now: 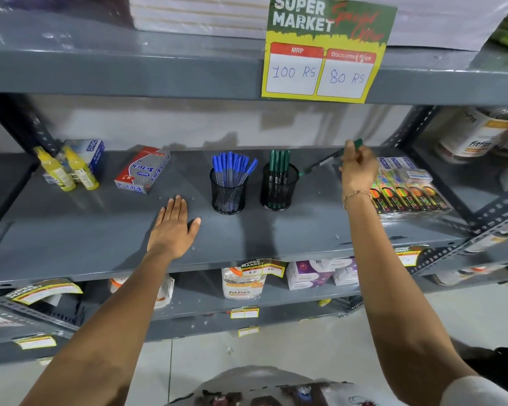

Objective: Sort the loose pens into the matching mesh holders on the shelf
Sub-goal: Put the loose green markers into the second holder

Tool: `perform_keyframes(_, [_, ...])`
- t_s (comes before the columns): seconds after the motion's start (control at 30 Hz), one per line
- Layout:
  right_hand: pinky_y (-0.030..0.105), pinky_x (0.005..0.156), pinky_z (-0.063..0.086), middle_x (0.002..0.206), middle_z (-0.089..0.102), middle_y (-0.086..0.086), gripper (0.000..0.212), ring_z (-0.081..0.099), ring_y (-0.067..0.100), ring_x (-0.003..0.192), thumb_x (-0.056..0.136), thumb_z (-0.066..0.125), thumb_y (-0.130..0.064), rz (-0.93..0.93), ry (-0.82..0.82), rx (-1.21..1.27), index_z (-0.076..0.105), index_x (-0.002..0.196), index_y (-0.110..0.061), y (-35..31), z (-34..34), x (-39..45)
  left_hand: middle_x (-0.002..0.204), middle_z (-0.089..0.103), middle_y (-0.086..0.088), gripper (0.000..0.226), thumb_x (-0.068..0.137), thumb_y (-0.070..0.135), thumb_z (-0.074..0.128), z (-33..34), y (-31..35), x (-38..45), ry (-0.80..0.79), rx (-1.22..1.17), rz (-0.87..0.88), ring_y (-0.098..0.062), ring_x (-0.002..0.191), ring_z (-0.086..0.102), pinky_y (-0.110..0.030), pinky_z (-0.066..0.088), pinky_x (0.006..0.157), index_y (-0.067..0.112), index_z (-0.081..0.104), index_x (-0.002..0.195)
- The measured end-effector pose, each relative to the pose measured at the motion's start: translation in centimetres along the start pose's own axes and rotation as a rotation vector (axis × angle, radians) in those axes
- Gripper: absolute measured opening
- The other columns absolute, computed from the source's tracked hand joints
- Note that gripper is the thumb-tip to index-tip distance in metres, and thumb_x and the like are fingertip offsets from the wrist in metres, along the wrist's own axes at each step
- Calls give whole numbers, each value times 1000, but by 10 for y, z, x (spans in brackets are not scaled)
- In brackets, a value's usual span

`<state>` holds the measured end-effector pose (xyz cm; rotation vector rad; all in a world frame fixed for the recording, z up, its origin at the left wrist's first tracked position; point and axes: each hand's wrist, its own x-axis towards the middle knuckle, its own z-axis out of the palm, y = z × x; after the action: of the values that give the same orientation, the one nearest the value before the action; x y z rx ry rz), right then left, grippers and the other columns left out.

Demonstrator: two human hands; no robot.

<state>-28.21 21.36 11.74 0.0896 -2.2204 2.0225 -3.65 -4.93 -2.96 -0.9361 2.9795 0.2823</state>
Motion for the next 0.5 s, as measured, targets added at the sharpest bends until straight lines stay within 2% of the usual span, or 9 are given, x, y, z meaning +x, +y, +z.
perform_keyframes(0.07, [25, 60, 46, 68, 56, 0, 21, 55, 16, 68, 96, 51, -29, -126, -50, -86, 54, 81, -15, -10, 14, 1, 161, -2, -10, 72, 96, 51, 17, 0, 0, 0, 3, -3, 2, -21, 149, -4, -36, -2, 121, 6, 1, 150])
perform_keyframes(0.13, [27, 68, 44, 81, 69, 12, 25, 63, 26, 81, 97, 49, -29, -286, -135, -321, 60, 98, -7, -15, 28, -2, 161, -2, -10, 72, 96, 51, 17, 0, 0, 0, 5, 0, 3, -21, 149, -4, -35, -3, 121, 6, 1, 150])
perform_keyframes(0.2, [29, 70, 43, 91, 71, 21, 30, 66, 32, 88, 97, 49, -26, -390, -222, -522, 60, 107, 0, -12, 41, -6, 161, -2, -9, 72, 96, 51, 16, 0, 0, 0, 6, 2, 4, -20, 149, -5, -35, -3, 121, 6, 1, 150])
perform_keyframes(0.33, [32, 65, 40, 98, 66, 24, 33, 62, 37, 96, 97, 45, -29, -365, -374, -879, 57, 100, 1, 3, 58, -12, 161, -2, -8, 71, 97, 51, 16, -2, 0, -1, -1, 5, 4, -20, 149, -5, -35, -4, 121, 7, 0, 151])
perform_keyframes(0.5, [36, 71, 47, 105, 67, 20, 37, 61, 37, 104, 97, 42, -34, -332, -361, -1066, 60, 105, -3, 12, 63, -16, 161, -2, -8, 71, 97, 50, 16, -2, -1, 0, 3, 6, 5, -20, 149, -5, -35, -4, 121, 6, 0, 150])
